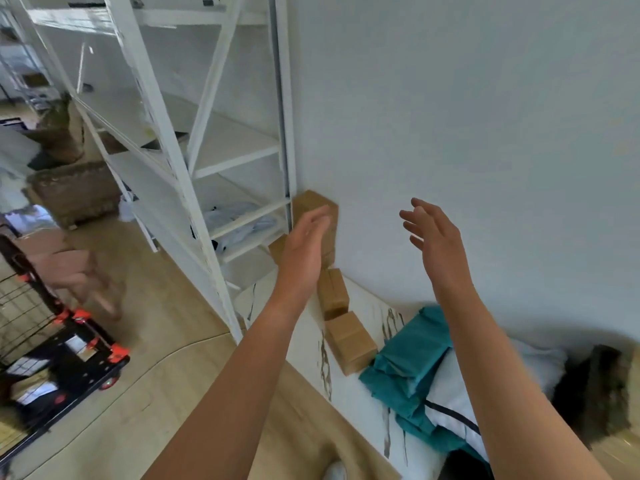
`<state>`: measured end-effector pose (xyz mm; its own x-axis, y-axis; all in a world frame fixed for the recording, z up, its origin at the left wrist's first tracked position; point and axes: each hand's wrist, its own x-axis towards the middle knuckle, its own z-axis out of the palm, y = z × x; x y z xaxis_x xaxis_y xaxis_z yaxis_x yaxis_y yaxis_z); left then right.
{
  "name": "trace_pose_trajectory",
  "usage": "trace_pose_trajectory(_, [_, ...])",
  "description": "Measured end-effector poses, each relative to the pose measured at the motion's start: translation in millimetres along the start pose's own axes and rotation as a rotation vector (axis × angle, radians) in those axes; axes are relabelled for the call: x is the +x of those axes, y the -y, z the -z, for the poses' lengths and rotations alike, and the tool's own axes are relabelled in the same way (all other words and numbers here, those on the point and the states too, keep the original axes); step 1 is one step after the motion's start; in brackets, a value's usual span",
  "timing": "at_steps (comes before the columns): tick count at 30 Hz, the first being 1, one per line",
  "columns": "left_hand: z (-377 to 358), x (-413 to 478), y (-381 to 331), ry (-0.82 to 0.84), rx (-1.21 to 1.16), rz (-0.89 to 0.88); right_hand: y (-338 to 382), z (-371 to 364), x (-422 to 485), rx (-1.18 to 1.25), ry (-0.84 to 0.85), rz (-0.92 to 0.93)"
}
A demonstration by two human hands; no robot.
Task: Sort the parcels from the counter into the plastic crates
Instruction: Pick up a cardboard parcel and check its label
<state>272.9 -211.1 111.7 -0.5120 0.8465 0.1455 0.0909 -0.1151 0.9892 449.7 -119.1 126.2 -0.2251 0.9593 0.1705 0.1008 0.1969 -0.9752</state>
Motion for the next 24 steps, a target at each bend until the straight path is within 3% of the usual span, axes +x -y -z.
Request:
trace_pose_trajectory(6, [31.5, 83.7, 33.9, -0.034, 0.107, 0.041, -41.7, -63.5, 83.3, 0.018, 0.058, -0.027])
trace_pose_trajectory(10, [32.7, 143.3, 67.1, -0.014, 0.218, 0.146, -89.7, -96.7, 145.2, -0.018, 0.105, -0.139])
trace_pose_trajectory(14, [20.4, 174.4, 143.0, 0.071, 0.396, 0.393, -164.6, -113.0, 179.9, -0.121, 0.136, -0.324])
trace_pose_trajectory(19, [-4.4, 157.6, 248.9, 0.277, 0.516, 0.861, -269.4, -110.4, 148.3, -0.31, 0.179, -0.65])
trace_pose_trajectory(22, [-15.8, 133.4, 294.5, 0.371, 0.433, 1.118, -329.2, -105.6, 106.6, -0.421, 0.255, -0.797])
trace_pose_trajectory(24, [-24.3, 122.0, 315.4, 0.465, 0.366, 1.164, -353.7, -106.5, 78.3, -0.491, 0.333, -0.863])
